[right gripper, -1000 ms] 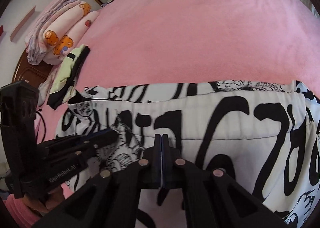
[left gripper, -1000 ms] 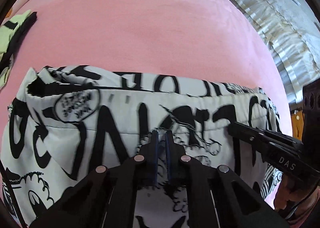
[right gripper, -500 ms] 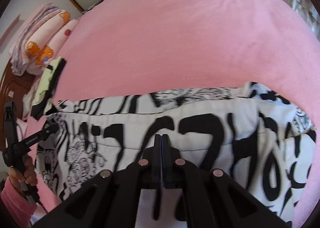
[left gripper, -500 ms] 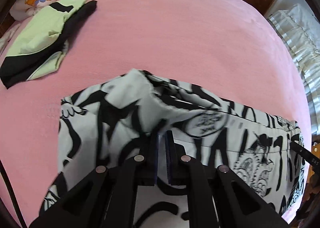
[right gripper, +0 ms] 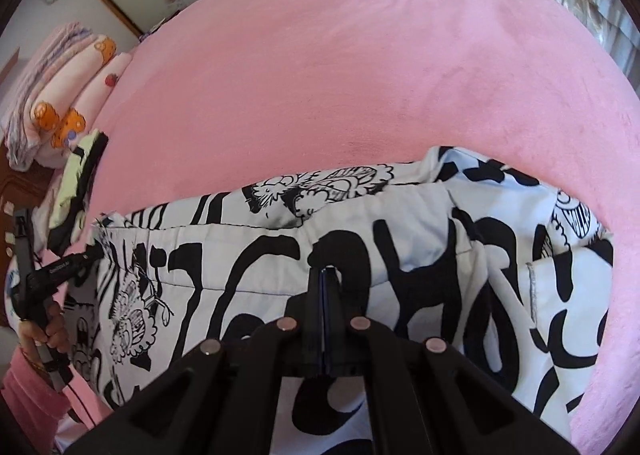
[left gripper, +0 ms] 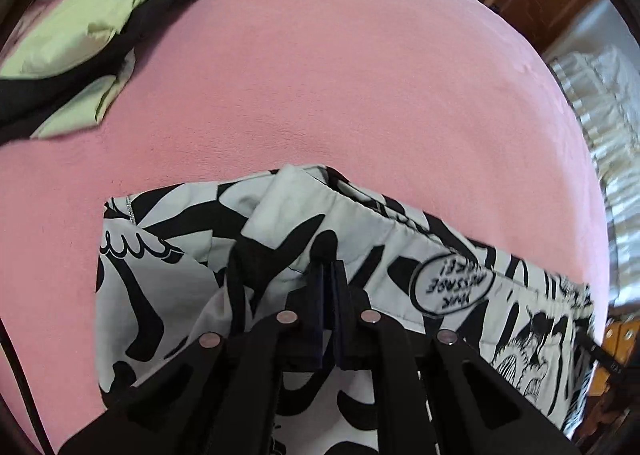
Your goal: Fold large clothes
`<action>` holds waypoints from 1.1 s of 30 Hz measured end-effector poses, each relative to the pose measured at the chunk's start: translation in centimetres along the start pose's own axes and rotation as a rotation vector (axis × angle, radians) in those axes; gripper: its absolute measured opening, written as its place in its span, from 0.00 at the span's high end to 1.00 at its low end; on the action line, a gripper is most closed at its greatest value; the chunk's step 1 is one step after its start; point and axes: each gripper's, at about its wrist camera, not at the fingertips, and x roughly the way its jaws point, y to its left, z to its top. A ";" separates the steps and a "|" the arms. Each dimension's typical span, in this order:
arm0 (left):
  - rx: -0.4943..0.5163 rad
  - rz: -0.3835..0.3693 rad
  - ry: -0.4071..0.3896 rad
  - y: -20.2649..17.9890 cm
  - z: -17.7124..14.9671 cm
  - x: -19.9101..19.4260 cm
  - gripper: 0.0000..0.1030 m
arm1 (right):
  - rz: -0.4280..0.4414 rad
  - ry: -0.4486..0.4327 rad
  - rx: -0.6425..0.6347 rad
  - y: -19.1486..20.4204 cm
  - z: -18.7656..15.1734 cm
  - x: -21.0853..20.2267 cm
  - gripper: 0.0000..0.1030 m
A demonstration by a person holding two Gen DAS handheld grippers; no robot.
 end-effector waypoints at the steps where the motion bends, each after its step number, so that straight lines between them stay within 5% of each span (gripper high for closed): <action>1: -0.003 0.015 -0.014 0.3 0.4 0.1 0.99 | 0.003 0.000 0.015 -0.4 -0.1 -0.1 1.00; 12: 0.088 0.114 -0.020 -0.5 2.1 0.0 0.99 | -0.067 -0.001 0.044 -2.4 -1.5 -1.0 1.00; 17: 0.079 0.119 -0.018 0.0 1.9 -1.0 0.99 | -0.180 -0.019 0.141 -5.7 -2.1 -2.4 1.00; 26: 0.092 0.117 -0.043 -1.0 -0.1 -7.0 0.95 | -0.172 -0.072 0.162 -6.7 -2.3 -7.3 1.00; 33: 0.041 0.092 -0.072 -1.3 -2.5 -12.7 0.80 | -0.112 -0.087 0.137 -3.5 -2.8 -10.7 1.00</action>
